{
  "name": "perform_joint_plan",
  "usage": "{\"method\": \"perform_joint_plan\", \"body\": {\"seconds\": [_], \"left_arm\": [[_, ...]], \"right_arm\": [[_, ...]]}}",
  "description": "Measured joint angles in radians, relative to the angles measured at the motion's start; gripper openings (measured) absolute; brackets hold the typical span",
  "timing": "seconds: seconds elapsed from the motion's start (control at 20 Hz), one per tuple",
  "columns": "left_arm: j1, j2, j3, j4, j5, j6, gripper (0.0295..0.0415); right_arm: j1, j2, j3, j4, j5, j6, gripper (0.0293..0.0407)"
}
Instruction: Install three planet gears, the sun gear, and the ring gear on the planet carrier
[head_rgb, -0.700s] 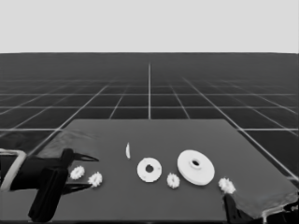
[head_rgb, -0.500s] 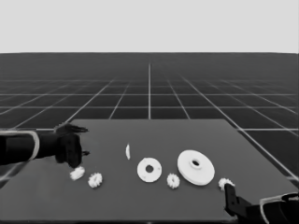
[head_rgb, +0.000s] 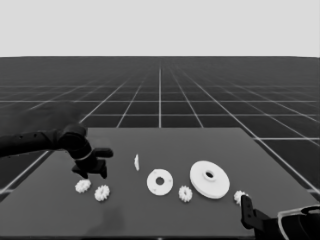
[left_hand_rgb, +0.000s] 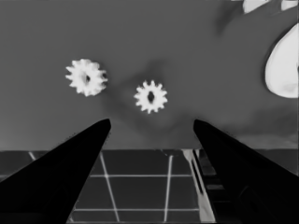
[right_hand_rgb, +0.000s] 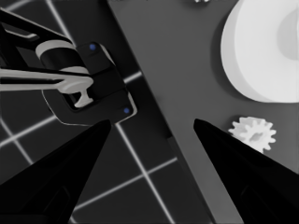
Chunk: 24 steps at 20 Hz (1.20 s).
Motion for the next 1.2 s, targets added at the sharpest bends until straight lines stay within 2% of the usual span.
{"method": "perform_joint_plan", "body": {"seconds": [0.05,0.1,0.15,0.25,0.45,0.55,0.6,0.95,1.0,1.05,1.1,1.2], "left_arm": [[0.142,0.017,-0.042,0.112,-0.047,0.013,0.0385],[0.218,0.038,-0.092,0.168,-0.08,0.03,0.0385],[0.257,0.053,-0.13,0.197,-0.102,0.044,0.0385],[0.289,0.07,-0.17,0.221,-0.124,0.058,0.0385],[0.299,0.076,-0.184,0.227,-0.131,0.064,0.0385],[0.3,0.077,-0.187,0.229,-0.133,0.065,0.0315],[0.301,0.077,-0.188,0.23,-0.133,0.065,0.0312],[0.304,0.078,-0.191,0.231,-0.135,0.066,0.0312],[0.169,0.015,-0.039,0.093,-0.031,0.012,0.0312],[0.029,-0.006,0.009,-0.021,0.016,-0.007,0.0312],[-0.058,-0.007,0.012,-0.095,0.04,-0.008,0.0312],[-0.135,0.0,-0.004,-0.163,0.061,-0.002,0.0312]], "right_arm": [[0.0,0.0,0.0,0.0,0.0,0.0,0.0385],[0.0,0.0,0.0,0.0,0.0,0.0,0.0385],[0.0,0.0,0.0,0.0,0.0,0.0,0.0385],[0.0,0.0,0.0,0.0,0.0,0.0,0.0385],[0.0,0.0,0.0,0.0,0.0,0.0,0.0385],[0.0,0.0,0.0,0.0,0.0,0.0,0.0385],[0.0,0.0,0.0,0.0,0.0,0.0,0.0385],[0.0,0.0,0.0,0.0,0.0,0.0,0.0385],[0.0,0.0,0.0,0.0,0.0,0.0,0.0385],[0.0,0.0,0.0,0.0,0.0,0.0,0.0385],[0.0,0.0,0.0,0.0,0.0,0.0,0.0385],[0.0,0.0,0.0,0.0,0.0,0.0,0.0385]]}}
